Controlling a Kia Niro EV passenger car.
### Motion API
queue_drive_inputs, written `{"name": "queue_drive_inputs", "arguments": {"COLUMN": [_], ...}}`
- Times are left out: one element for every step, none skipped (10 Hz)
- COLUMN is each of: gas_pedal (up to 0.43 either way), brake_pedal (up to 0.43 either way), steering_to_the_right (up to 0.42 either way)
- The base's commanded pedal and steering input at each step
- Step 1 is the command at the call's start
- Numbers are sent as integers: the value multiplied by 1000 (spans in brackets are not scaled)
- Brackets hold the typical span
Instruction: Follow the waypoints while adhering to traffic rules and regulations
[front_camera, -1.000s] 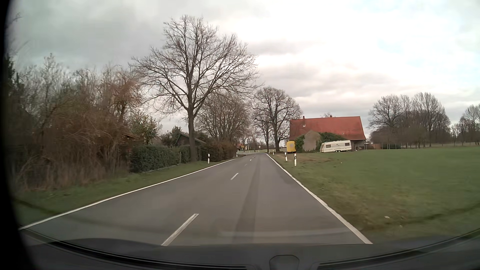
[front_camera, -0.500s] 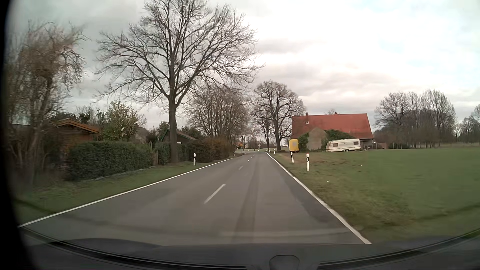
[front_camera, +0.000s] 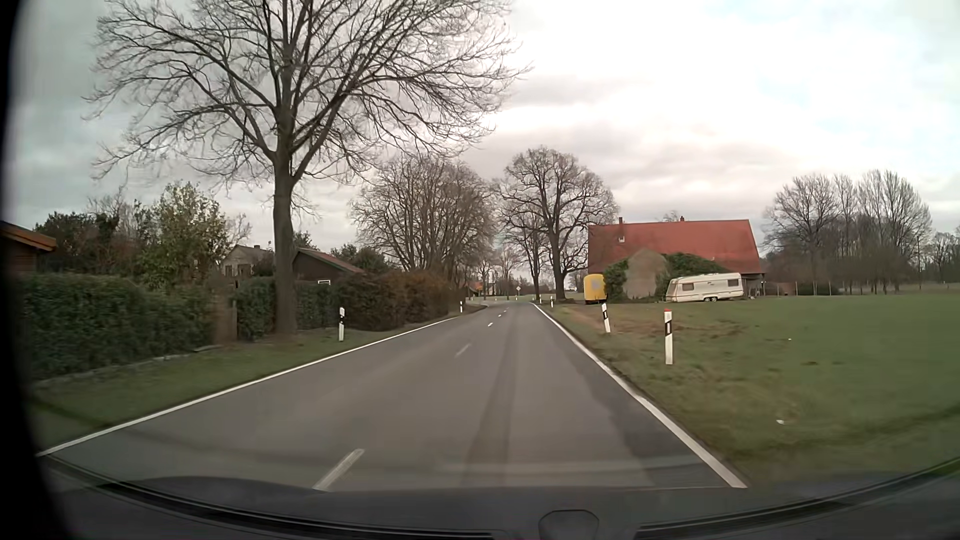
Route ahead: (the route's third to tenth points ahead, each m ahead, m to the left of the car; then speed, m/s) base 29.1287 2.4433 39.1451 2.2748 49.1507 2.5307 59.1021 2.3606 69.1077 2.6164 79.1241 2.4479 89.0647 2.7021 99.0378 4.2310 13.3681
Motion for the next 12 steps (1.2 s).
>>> {"name": "queue_drive_inputs", "arguments": {"gas_pedal": [157,157,157,169,169,169,169,169,169,169,169,169], "brake_pedal": [0,0,0,0,0,0,0,0,0,0,0,0], "steering_to_the_right": [-1,0,0,0,0,0,0,0,1,1,2,3]}}
